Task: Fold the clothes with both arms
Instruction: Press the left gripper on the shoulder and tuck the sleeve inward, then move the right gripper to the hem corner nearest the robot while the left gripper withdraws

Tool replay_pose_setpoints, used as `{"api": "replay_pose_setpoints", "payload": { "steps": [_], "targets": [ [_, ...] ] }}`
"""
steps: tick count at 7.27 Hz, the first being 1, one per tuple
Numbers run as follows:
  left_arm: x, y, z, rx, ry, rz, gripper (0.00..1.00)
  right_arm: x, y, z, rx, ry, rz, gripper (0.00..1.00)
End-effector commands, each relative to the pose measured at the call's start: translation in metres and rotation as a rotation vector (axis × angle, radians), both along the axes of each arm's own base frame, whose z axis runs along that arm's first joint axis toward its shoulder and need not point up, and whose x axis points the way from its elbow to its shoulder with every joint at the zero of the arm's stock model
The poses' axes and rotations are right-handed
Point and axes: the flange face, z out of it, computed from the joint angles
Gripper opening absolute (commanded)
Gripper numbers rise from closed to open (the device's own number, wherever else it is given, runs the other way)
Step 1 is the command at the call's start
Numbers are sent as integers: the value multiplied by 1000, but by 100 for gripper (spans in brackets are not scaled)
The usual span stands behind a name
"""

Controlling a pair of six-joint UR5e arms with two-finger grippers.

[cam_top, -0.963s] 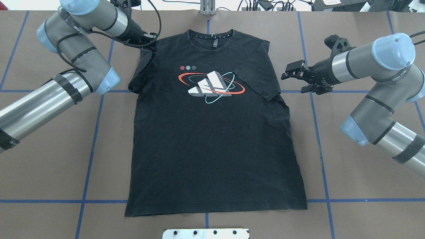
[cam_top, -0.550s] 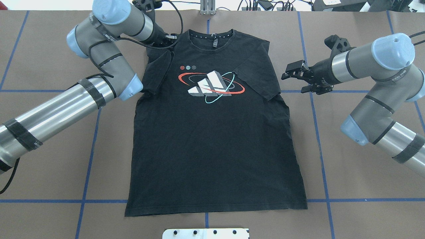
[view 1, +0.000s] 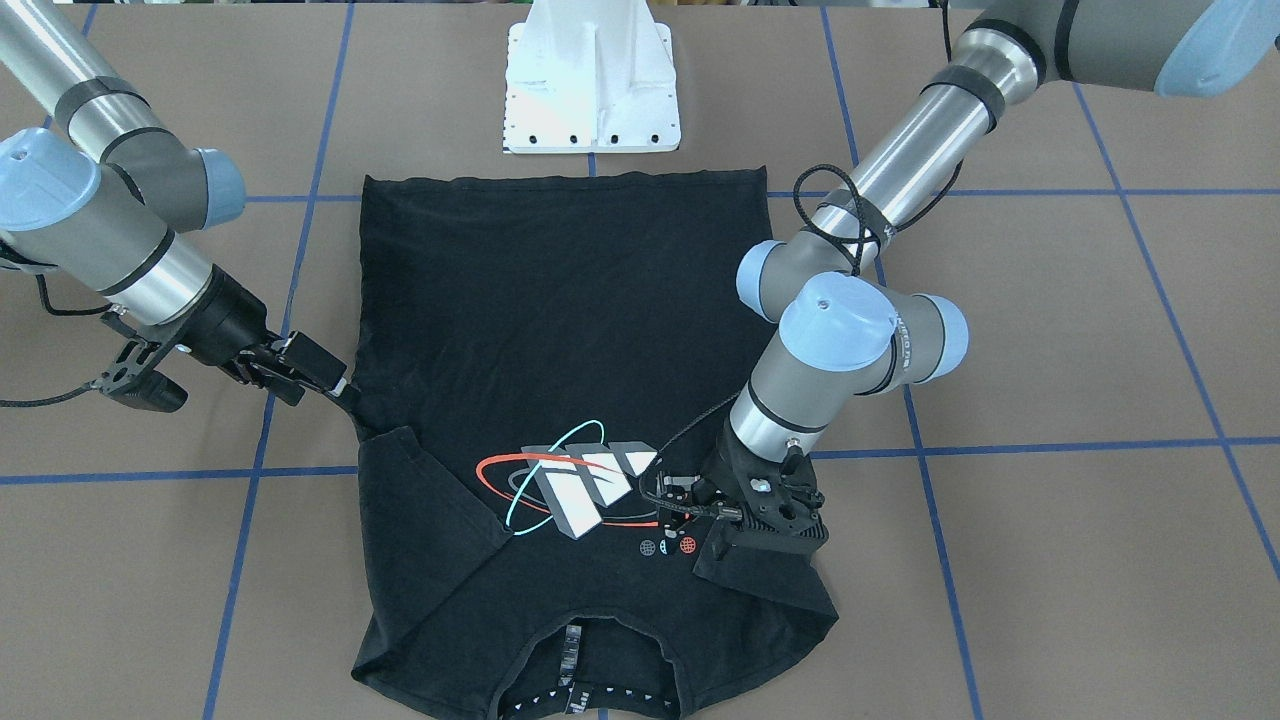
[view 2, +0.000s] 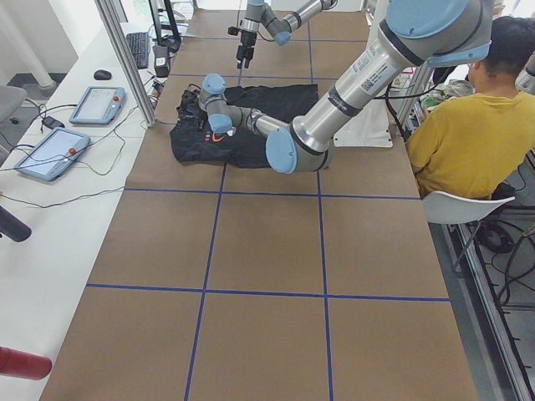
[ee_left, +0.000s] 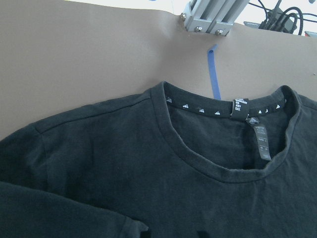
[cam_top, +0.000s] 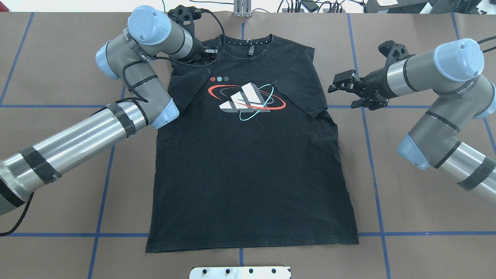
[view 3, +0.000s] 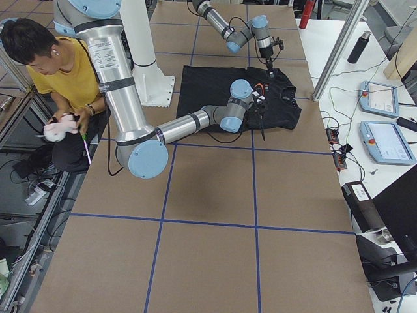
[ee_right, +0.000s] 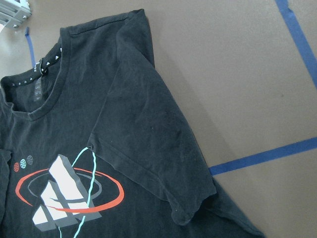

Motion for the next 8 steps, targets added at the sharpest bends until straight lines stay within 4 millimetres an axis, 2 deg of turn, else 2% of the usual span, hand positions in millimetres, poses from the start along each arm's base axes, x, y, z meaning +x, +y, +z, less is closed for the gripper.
{"api": "replay_pose_setpoints", "payload": {
  "steps": [1, 2, 3, 4, 5, 6, 7, 8],
  "targets": [
    [-28, 37, -1, -9, 80, 35, 100, 2, 3, -19, -116, -56, 55, 100],
    [-55, 68, 8, 0, 120, 54, 100, 8, 13, -24, -201, -65, 78, 100],
    [-87, 104, 25, -2, 149, 54, 100, 6, 52, -30, -252, -15, 42, 100],
    [-114, 133, 31, 9, 171, 56, 100, -8, 91, -45, -332, 95, 12, 99],
    [-122, 145, 34, -5, 185, 51, 100, -22, 132, -48, -336, 210, 36, 98],
    [-122, 145, 38, -13, 181, 50, 100, -18, 174, -38, -308, 275, 44, 92],
    [-119, 145, 43, -19, 174, 49, 100, 2, 200, -24, -361, 287, 47, 92],
    [-116, 145, 46, -24, 169, 54, 100, -14, 229, -29, -448, 250, 69, 92]
  ]
}}
